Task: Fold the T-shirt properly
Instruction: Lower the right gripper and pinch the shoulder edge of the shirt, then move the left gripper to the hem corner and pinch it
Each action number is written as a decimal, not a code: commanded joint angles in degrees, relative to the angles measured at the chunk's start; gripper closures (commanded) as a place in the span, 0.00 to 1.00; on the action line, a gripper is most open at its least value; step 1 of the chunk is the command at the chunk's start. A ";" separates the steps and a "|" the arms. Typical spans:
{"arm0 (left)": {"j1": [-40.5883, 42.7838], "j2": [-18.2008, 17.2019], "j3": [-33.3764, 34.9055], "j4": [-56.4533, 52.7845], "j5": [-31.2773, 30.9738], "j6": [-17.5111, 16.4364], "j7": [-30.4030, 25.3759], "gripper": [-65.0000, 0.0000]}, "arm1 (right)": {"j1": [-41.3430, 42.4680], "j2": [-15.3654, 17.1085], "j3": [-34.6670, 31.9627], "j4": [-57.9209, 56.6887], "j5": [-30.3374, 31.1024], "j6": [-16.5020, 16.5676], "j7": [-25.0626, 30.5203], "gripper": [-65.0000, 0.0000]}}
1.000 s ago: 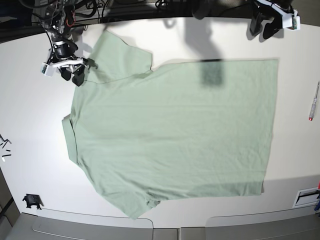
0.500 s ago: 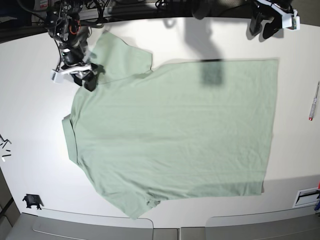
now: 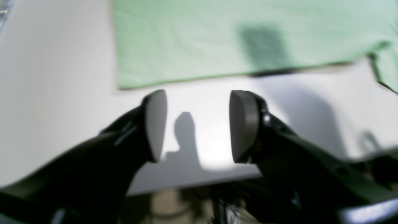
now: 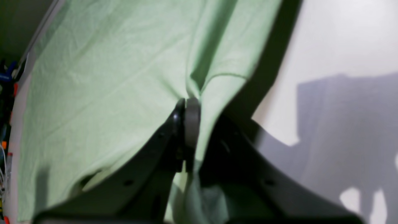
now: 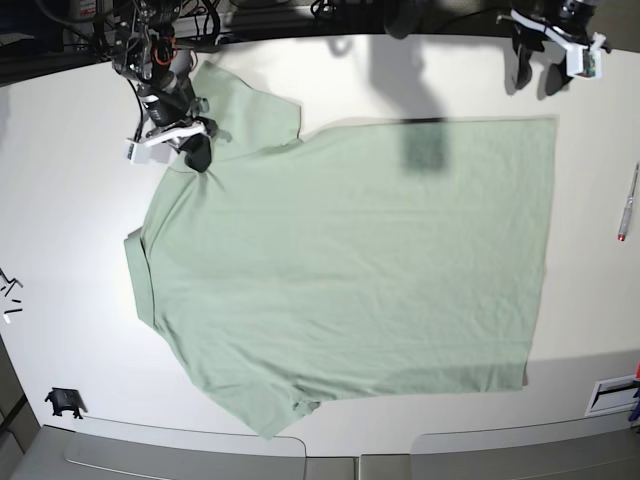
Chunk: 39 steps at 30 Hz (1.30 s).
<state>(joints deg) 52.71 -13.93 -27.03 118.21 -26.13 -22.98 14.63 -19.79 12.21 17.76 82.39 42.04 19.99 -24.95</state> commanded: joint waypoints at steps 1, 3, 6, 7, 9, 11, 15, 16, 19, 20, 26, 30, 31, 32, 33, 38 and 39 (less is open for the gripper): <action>-0.98 -0.28 -0.37 0.35 -0.68 1.31 0.00 0.51 | 0.07 0.37 0.22 0.57 -0.31 0.11 -0.59 1.00; -4.52 -0.63 -0.37 -1.29 -0.72 4.55 2.49 0.50 | 0.07 0.17 0.22 0.57 -0.28 0.11 -0.59 1.00; -9.64 -1.86 -0.37 -6.10 -1.25 7.26 3.41 0.50 | 0.04 -0.26 0.22 0.57 -0.28 0.13 -0.59 1.00; -11.30 -2.32 -0.37 -8.20 -1.55 7.61 3.63 0.50 | 0.04 -0.31 0.22 0.57 -0.28 0.13 -0.59 1.00; -14.29 -3.17 -0.37 -12.52 -2.62 7.96 4.83 0.50 | 0.04 -0.28 0.22 0.57 -0.28 0.13 -0.57 1.00; -16.68 -4.02 -0.37 -16.72 -4.72 8.00 6.47 0.50 | 0.07 -0.31 0.22 0.57 -0.26 0.13 -0.57 1.00; -19.08 -5.20 -0.37 -22.62 -9.62 7.98 8.92 0.50 | 0.04 -0.31 0.22 0.57 -0.24 0.13 -0.57 1.00; -19.45 -5.31 -0.39 -23.50 -10.36 7.98 9.49 0.50 | 0.04 -0.31 0.22 0.57 -0.24 0.13 -0.57 1.00; -19.69 -5.27 -0.39 -25.59 -13.75 6.99 10.23 0.50 | 0.04 -0.31 0.22 0.57 0.22 0.13 -0.57 1.00; -19.69 -5.27 -0.39 -26.05 -14.75 6.21 10.23 0.50 | 0.04 -0.31 0.22 0.57 0.20 0.13 -0.57 1.00; -21.77 -4.96 -0.37 -28.00 -17.03 5.40 10.49 0.50 | 0.04 -0.31 0.22 0.57 0.20 0.13 -0.55 1.00; -24.72 -4.96 -0.37 -29.79 -17.05 5.35 11.23 0.51 | 0.04 -0.31 0.22 0.57 0.20 0.13 -0.59 1.00; -25.18 -4.96 -0.37 -29.88 -17.05 5.35 11.52 0.51 | 0.04 -0.28 0.22 0.57 0.17 0.13 -0.61 1.00; -25.33 -4.96 -0.35 -29.90 -17.09 5.35 11.61 0.51 | 0.04 -0.31 0.22 0.57 0.17 0.13 -0.63 1.00; -25.40 -4.96 -0.35 -29.90 -17.57 5.20 11.98 0.51 | 0.04 -0.31 0.22 0.57 0.17 0.13 -0.66 1.00; -25.07 -4.13 -0.31 -29.90 -20.94 2.34 15.82 0.51 | 0.04 -0.31 0.22 0.57 0.17 0.13 -0.68 1.00; -25.09 -3.69 -0.31 -29.90 -20.94 2.16 15.76 0.51 | 0.04 -0.31 0.22 0.57 0.17 0.13 -0.66 1.00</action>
<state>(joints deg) 27.29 -17.28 -27.11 87.85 -46.78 -20.67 29.61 -19.70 11.44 17.82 82.39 42.06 19.99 -25.17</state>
